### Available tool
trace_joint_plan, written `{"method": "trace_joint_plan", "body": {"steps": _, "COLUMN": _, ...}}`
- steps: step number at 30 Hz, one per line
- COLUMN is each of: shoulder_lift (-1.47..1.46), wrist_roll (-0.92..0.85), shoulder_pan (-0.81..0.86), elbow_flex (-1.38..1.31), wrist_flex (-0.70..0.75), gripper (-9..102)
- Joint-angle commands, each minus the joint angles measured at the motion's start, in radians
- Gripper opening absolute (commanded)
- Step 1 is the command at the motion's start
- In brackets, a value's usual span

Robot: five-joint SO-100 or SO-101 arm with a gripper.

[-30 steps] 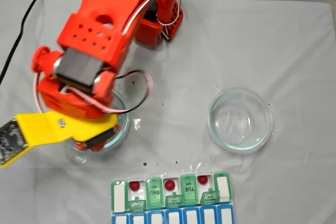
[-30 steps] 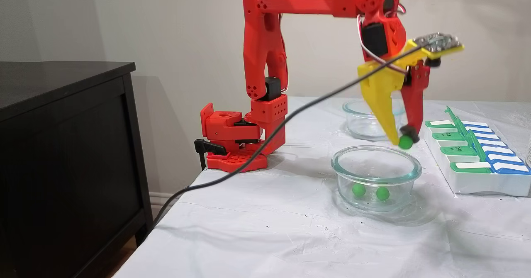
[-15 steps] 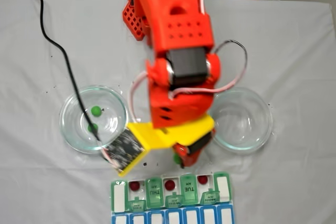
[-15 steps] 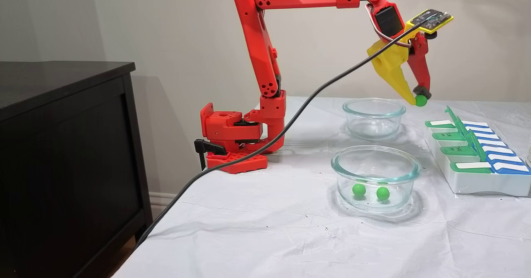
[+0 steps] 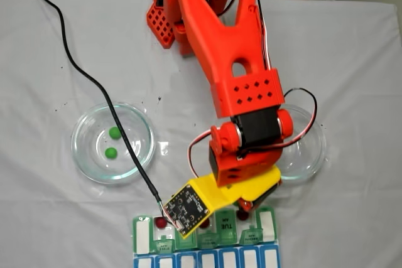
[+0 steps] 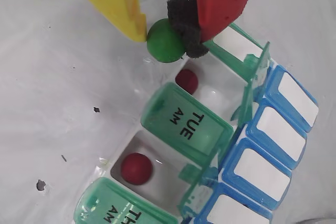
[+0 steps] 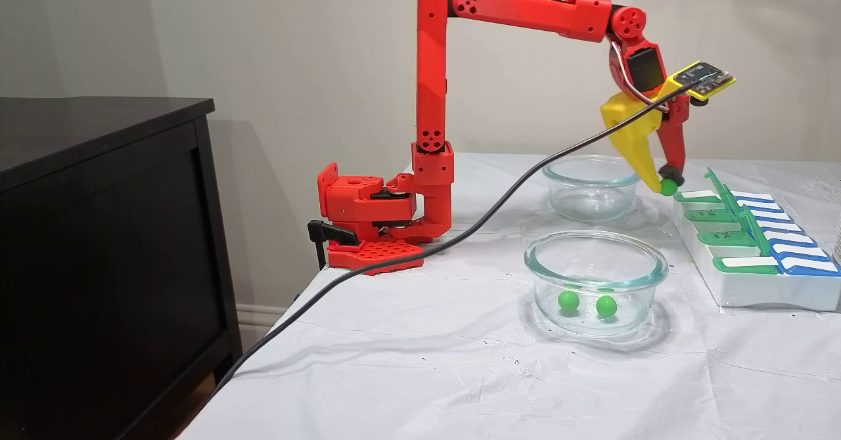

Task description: Sort medicines into box.

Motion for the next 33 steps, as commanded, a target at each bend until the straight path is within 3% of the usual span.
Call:
{"method": "trace_joint_plan", "body": {"steps": 1, "shoulder_lift": 0.012, "wrist_roll": 0.018, "shoulder_pan": -0.020, "elbow_flex": -0.129, "wrist_flex": -0.044, "gripper": 0}}
{"method": "trace_joint_plan", "body": {"steps": 23, "shoulder_lift": 0.005, "wrist_roll": 0.049, "shoulder_pan": -0.032, "elbow_flex": -0.052, "wrist_flex": -0.229, "gripper": 0}}
{"method": "trace_joint_plan", "body": {"steps": 28, "shoulder_lift": -0.008, "wrist_roll": 0.018, "shoulder_pan": -0.029, "elbow_flex": -0.046, "wrist_flex": -0.212, "gripper": 19}}
{"method": "trace_joint_plan", "body": {"steps": 33, "shoulder_lift": 0.003, "wrist_roll": 0.006, "shoulder_pan": -0.031, "elbow_flex": -0.038, "wrist_flex": -0.189, "gripper": 19}}
